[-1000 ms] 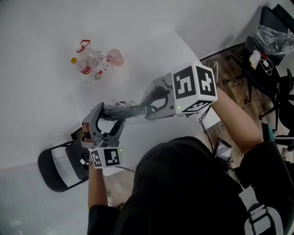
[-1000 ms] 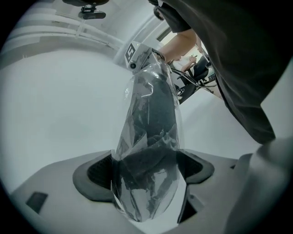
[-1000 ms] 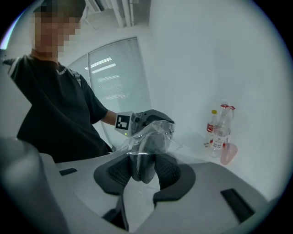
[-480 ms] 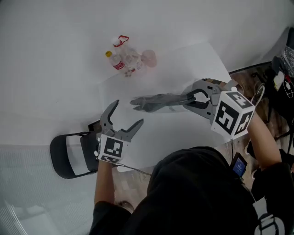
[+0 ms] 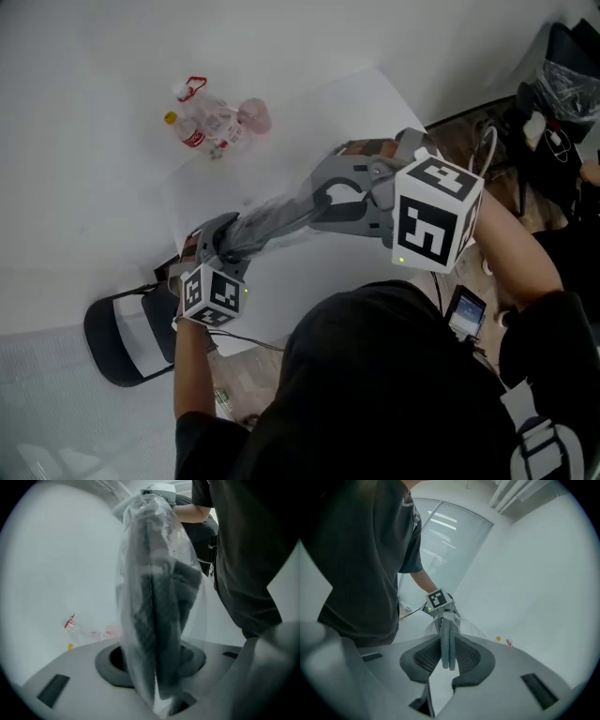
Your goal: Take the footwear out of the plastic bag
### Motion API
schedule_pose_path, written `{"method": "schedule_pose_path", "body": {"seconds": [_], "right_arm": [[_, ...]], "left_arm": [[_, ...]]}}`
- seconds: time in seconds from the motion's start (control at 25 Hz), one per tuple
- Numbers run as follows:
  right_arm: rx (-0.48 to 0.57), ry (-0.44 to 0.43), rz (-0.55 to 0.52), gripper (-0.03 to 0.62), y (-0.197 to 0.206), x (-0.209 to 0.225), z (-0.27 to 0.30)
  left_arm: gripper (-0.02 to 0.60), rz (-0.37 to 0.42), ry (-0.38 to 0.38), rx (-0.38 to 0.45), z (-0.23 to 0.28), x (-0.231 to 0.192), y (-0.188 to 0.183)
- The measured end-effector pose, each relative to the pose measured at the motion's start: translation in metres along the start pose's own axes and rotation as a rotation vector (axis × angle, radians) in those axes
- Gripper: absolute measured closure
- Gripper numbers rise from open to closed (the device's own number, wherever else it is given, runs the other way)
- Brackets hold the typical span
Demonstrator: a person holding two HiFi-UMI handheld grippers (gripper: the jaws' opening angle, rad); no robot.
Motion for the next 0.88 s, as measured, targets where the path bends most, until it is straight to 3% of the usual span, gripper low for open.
{"method": "schedule_pose_path", "body": {"seconds": [0.04, 0.08, 0.24, 0.88], "right_arm": [[0.004, 0.005, -0.001, 0.517, 0.0, -0.001, -0.001], [0.004, 0.012, 0.002, 0.517, 0.0, -0.003, -0.004], [-0.023, 0.029, 0.019, 0.511, 0.003, -0.01, -0.01], [-0.054, 0.017, 0.003, 0.513, 0.011, -0.018, -0.001]], "left_arm": [[0.416, -0.004, -0.007, 0.006, 0.001, 0.003, -0.001], [0.431, -0.014, -0.003, 0.015, 0.002, 0.008, -0.004], [0.442, -0.028, 0.036, 0.021, 0.005, 0.017, -0.011], [0.446, -0.043, 0.053, 0.021, 0.012, 0.021, -0.007]]}}
Point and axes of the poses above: the fingertips, and each gripper's own axes: z forward along the fingers, x to its right, y out of its underside, the point moved 7 cm from there along -z, backward along the fingers, and after that the axes turned 14 degrees about -z, right-handed, at the moved point
